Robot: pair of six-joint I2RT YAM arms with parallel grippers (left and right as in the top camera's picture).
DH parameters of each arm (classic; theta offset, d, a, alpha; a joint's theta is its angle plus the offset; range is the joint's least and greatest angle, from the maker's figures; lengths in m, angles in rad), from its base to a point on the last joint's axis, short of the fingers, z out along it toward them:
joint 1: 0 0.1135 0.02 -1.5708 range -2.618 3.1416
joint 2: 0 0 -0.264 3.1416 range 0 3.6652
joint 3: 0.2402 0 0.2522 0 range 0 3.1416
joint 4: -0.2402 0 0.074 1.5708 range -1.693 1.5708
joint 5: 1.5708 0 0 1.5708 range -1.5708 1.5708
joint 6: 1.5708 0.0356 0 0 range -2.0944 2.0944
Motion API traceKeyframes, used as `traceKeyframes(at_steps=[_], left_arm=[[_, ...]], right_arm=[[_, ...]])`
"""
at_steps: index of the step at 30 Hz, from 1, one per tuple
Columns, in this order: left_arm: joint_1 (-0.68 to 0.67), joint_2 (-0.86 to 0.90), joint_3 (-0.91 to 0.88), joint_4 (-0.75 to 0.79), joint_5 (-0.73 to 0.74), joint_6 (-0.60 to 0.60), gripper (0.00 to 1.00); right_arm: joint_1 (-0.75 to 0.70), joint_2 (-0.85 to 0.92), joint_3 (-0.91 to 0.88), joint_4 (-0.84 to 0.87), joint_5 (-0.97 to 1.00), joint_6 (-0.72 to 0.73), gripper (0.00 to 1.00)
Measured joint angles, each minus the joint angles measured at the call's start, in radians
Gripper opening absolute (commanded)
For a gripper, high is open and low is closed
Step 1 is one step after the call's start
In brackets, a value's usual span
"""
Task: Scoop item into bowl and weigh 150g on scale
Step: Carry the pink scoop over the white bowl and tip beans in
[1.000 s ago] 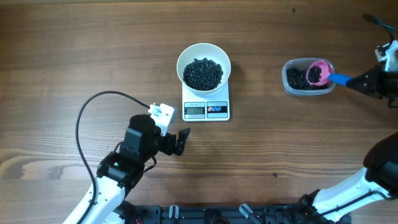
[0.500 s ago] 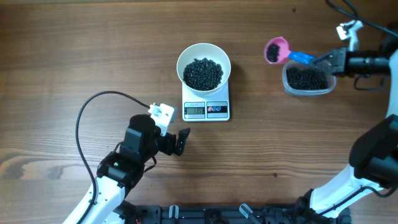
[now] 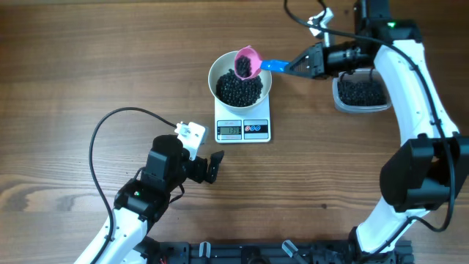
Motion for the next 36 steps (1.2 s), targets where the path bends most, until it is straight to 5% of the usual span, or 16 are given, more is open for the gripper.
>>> traceKeyframes(at_steps=[16, 36], left_arm=[[0.0, 0.0, 0.0, 0.0, 0.0, 0.0, 1.0], [0.0, 0.0, 0.0, 0.0, 0.0, 0.0, 1.0]], right_arm=[[0.257, 0.0, 0.12, -0.076, 0.667, 0.049, 0.04], [0.365, 0.0, 0.216, -0.063, 0.852, -0.034, 0.04]])
